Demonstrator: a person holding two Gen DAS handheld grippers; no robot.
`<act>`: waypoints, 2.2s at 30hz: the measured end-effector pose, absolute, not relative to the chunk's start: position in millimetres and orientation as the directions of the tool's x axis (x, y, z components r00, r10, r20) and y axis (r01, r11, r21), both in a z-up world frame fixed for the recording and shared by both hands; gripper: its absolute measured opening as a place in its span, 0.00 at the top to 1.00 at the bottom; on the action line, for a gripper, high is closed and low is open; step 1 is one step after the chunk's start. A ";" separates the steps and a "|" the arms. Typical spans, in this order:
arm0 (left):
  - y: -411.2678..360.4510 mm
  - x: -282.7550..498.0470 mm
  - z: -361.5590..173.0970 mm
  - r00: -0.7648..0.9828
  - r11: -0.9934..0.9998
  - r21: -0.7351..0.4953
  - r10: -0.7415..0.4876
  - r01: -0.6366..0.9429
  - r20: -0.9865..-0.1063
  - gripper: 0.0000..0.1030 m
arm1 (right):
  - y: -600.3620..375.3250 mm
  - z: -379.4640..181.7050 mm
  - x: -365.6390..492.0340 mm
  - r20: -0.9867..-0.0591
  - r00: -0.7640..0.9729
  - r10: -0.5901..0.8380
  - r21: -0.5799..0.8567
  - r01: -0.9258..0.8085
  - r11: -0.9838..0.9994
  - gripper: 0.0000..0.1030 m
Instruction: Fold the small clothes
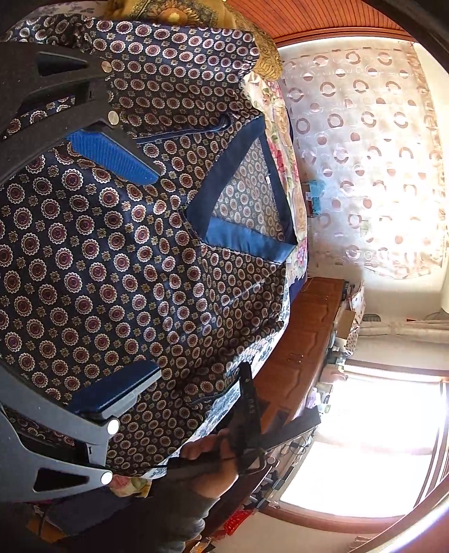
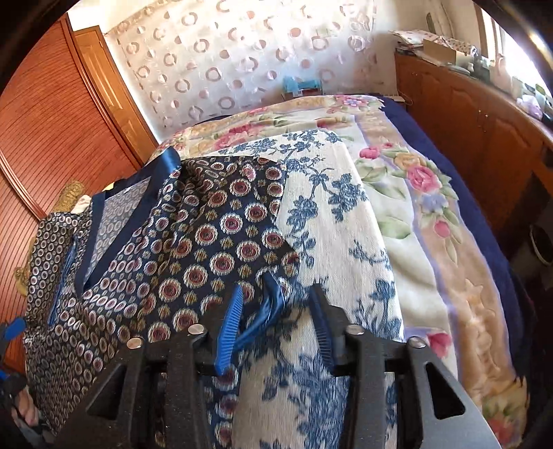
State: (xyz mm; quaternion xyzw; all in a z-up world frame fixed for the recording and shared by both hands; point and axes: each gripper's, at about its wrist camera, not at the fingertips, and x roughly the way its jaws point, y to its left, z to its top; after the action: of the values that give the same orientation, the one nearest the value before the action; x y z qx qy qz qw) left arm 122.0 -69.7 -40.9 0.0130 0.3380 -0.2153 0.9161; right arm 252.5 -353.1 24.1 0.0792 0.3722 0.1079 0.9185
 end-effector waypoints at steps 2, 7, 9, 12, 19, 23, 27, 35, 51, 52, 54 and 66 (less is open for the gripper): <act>-68.3 122.6 -43.0 0.676 0.908 -0.124 -0.384 0.401 -0.628 0.01 | -346.2 25.0 254.9 -0.674 0.693 0.255 0.208 -0.154 0.966 0.85; -60.3 122.3 -42.8 0.681 0.911 -0.136 -0.384 0.390 -0.623 0.01 | -327.9 34.1 260.8 -0.650 0.693 0.310 0.197 -0.240 0.950 0.95; -57.3 122.9 -42.6 0.684 0.914 -0.138 -0.380 0.382 -0.623 0.01 | -317.2 45.5 257.9 -0.626 0.702 0.338 0.195 -0.279 0.940 0.95; -52.1 123.9 -42.7 0.686 0.916 -0.147 -0.379 0.373 -0.621 0.01 | -293.7 60.8 255.4 -0.610 0.705 0.363 0.164 -0.335 0.928 0.95; -40.4 124.9 -42.9 0.696 0.924 -0.142 -0.363 0.355 -0.620 0.01 | -242.6 65.2 270.4 -0.624 0.692 0.364 0.088 -0.400 0.912 0.95; -26.3 128.9 -43.1 0.704 0.933 -0.141 -0.344 0.331 -0.621 0.01 | -233.4 61.2 280.4 -0.617 0.686 0.386 0.098 -0.420 0.902 0.95; -8.0 136.8 -39.9 0.721 0.946 -0.129 -0.311 0.297 -0.620 0.01 | -224.7 56.2 290.6 -0.612 0.676 0.410 0.106 -0.444 0.890 0.95; 34.1 164.0 -26.6 0.759 0.974 -0.084 -0.217 0.211 -0.614 0.01 | -218.1 40.7 309.3 -0.631 0.642 0.436 0.095 -0.494 0.864 0.74; 105.6 233.0 -26.7 0.760 0.998 -0.004 -0.052 0.064 -0.648 0.01 | -270.8 38.3 327.5 -0.633 0.715 0.295 0.013 -0.372 0.928 0.53; 107.4 237.0 -27.3 0.757 0.998 -0.003 -0.047 0.059 -0.651 0.01 | -273.9 36.6 329.2 -0.636 0.719 0.282 0.011 -0.357 0.934 0.53; 112.3 243.8 -27.8 0.752 0.998 -0.009 -0.052 0.060 -0.657 0.01 | -282.4 34.4 332.8 -0.637 0.723 0.268 0.017 -0.334 0.942 0.53; 128.7 273.5 -28.2 0.702 0.997 -0.030 -0.070 0.070 -0.708 0.17 | -279.4 22.1 368.5 -0.668 0.712 0.214 0.025 -0.267 0.963 0.53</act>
State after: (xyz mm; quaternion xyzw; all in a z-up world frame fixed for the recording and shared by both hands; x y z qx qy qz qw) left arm 273.5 128.7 -28.2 -0.0005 0.3838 -0.0379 0.9226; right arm 368.5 -279.4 22.1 -0.0368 0.3562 0.1302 0.9246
